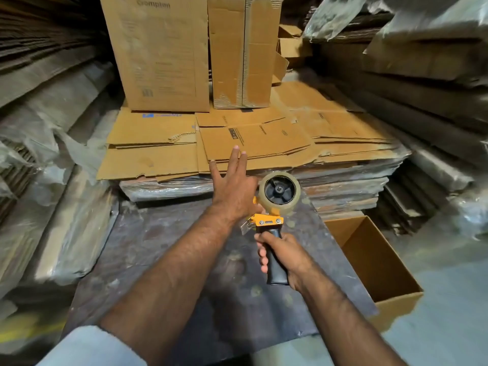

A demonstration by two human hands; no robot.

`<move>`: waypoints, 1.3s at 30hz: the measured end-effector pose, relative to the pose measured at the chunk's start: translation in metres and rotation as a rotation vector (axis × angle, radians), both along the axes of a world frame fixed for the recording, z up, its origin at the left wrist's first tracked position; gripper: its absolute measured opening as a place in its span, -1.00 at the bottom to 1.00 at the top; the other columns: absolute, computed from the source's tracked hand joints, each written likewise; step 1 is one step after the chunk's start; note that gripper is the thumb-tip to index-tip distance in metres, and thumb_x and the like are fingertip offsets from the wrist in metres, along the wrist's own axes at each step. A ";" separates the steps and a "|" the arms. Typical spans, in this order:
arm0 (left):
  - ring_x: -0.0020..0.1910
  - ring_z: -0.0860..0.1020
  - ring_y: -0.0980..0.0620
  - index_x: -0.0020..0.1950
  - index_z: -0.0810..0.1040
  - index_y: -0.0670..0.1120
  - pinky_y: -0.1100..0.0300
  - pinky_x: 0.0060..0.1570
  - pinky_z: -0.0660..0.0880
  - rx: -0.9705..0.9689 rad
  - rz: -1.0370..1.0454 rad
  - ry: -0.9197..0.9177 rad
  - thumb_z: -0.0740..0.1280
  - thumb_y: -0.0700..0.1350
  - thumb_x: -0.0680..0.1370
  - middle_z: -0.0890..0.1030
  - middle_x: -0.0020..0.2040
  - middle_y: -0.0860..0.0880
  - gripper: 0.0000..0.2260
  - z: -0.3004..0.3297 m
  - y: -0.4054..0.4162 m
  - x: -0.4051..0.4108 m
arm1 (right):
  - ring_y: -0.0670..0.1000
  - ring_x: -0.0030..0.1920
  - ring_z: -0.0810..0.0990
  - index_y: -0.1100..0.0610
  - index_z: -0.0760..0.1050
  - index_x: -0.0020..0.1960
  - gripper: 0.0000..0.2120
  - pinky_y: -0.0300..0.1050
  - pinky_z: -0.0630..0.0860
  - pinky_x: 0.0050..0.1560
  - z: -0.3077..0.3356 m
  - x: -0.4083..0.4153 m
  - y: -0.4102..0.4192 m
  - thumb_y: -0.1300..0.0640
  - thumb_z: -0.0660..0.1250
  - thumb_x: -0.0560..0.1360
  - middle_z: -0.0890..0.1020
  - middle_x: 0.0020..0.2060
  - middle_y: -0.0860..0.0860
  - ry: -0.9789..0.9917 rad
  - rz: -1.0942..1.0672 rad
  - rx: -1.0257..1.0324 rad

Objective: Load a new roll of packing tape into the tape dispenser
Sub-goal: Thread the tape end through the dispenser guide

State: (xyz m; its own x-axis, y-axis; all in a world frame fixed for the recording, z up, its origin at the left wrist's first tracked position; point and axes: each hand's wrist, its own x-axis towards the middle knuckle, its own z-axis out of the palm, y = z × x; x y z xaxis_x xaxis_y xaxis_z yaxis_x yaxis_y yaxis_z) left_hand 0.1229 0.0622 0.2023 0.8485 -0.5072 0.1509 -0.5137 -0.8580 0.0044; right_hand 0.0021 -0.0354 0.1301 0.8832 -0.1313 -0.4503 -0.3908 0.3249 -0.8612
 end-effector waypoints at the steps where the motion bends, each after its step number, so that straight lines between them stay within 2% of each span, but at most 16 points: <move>1: 0.62 -0.28 -0.14 -0.03 0.65 0.10 -0.49 0.42 -0.12 -0.019 -0.006 0.019 0.51 0.36 0.28 -0.06 0.67 -0.07 -0.57 -0.001 -0.005 -0.002 | 0.00 -0.53 0.40 0.17 0.52 -0.23 -0.82 -0.21 0.42 -0.55 0.001 -0.001 -0.005 0.23 0.35 0.56 0.47 -0.46 0.07 0.002 0.003 0.017; 4: 0.63 -0.23 -0.06 -0.18 0.65 0.10 -0.42 0.44 -0.07 -0.141 -0.030 0.037 0.54 0.20 0.36 0.04 0.67 0.02 -0.78 -0.006 -0.019 -0.006 | -0.02 -0.54 0.39 0.16 0.52 -0.25 -0.80 -0.22 0.40 -0.55 0.004 -0.007 -0.021 0.23 0.35 0.55 0.46 -0.46 0.06 -0.001 0.014 0.085; 7: 0.63 -0.17 -0.01 -0.21 0.63 0.11 -0.38 0.44 -0.03 -0.242 -0.046 0.037 0.52 0.07 0.41 0.11 0.65 0.07 -0.89 -0.010 -0.030 -0.013 | -0.02 -0.56 0.38 0.16 0.51 -0.27 -0.79 -0.22 0.40 -0.56 0.004 -0.013 -0.040 0.23 0.35 0.55 0.45 -0.46 0.06 0.009 0.016 0.126; 11: 0.63 -0.18 0.01 -0.18 0.63 0.17 -0.42 0.43 -0.03 -0.274 -0.055 0.070 0.53 0.10 0.39 0.08 0.66 0.07 -0.89 -0.016 -0.042 -0.022 | -0.02 -0.55 0.38 0.16 0.49 -0.30 -0.77 -0.22 0.41 -0.56 -0.003 -0.022 -0.060 0.22 0.36 0.54 0.46 -0.47 0.05 0.012 0.028 0.126; 14: 0.62 -0.26 -0.03 0.02 0.67 0.20 -0.48 0.43 -0.07 -0.199 -0.045 0.085 0.53 0.21 0.37 -0.04 0.67 0.03 -0.73 -0.019 -0.050 -0.029 | -0.02 -0.55 0.38 0.16 0.49 -0.31 -0.77 -0.21 0.41 -0.56 -0.008 -0.025 -0.069 0.22 0.37 0.53 0.47 -0.46 0.06 0.005 0.045 0.128; 16: 0.62 -0.27 -0.05 0.10 0.66 0.20 -0.47 0.43 -0.05 -0.115 -0.026 0.031 0.51 0.28 0.36 -0.06 0.67 0.01 -0.63 -0.017 -0.053 -0.032 | -0.02 -0.55 0.39 0.16 0.49 -0.30 -0.77 -0.21 0.40 -0.55 -0.009 -0.025 -0.072 0.21 0.37 0.53 0.47 -0.46 0.06 0.007 0.058 0.124; 20: 0.63 -0.20 -0.07 0.10 0.68 0.17 -0.44 0.42 0.00 -0.044 0.035 -0.072 0.45 0.42 0.29 0.01 0.67 0.01 -0.49 -0.016 -0.056 -0.033 | -0.02 -0.54 0.39 0.16 0.49 -0.28 -0.79 -0.20 0.40 -0.54 -0.006 -0.025 -0.074 0.21 0.37 0.53 0.47 -0.46 0.06 0.006 0.098 0.100; 22: 0.64 -0.14 -0.05 0.08 0.69 0.16 -0.41 0.41 0.04 -0.072 0.044 -0.118 0.42 0.46 0.27 0.07 0.66 0.02 -0.46 -0.020 -0.056 -0.034 | -0.02 -0.54 0.39 0.16 0.49 -0.28 -0.79 -0.20 0.40 -0.54 -0.005 -0.025 -0.076 0.21 0.36 0.53 0.48 -0.46 0.05 -0.001 0.113 0.091; 27: 0.63 -0.08 0.02 0.01 0.70 0.18 -0.34 0.41 0.04 -0.282 0.019 -0.095 0.49 0.32 0.34 0.14 0.64 0.08 -0.66 -0.032 -0.052 -0.034 | -0.01 -0.52 0.39 0.14 0.51 -0.30 -0.79 -0.20 0.40 -0.53 -0.005 -0.026 -0.079 0.20 0.37 0.51 0.48 -0.46 0.05 0.002 0.139 0.083; 34: 0.63 -0.03 0.02 -0.01 0.71 0.17 -0.31 0.41 0.03 -0.305 0.053 -0.102 0.53 0.15 0.40 0.21 0.62 0.09 -0.80 -0.038 -0.052 -0.033 | -0.02 -0.53 0.40 0.16 0.50 -0.26 -0.82 -0.21 0.40 -0.52 -0.006 -0.028 -0.080 0.21 0.38 0.51 0.47 -0.45 0.04 0.026 0.163 0.102; 39: 0.63 -0.01 0.02 -0.04 0.71 0.16 -0.32 0.41 0.04 -0.340 0.061 -0.105 0.53 0.12 0.40 0.25 0.61 0.09 -0.83 -0.042 -0.053 -0.033 | -0.03 -0.53 0.39 0.15 0.49 -0.27 -0.80 -0.21 0.39 -0.53 -0.004 -0.029 -0.082 0.22 0.37 0.52 0.47 -0.45 0.04 0.025 0.170 0.097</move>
State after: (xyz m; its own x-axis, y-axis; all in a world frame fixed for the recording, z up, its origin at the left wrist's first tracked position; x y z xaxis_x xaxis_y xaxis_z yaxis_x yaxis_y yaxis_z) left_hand 0.0899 0.0091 0.1604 0.8465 -0.3618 0.3905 -0.4742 -0.8459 0.2442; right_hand -0.0269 -0.1169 0.1260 0.8774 0.0642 -0.4755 -0.4679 0.3336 -0.8184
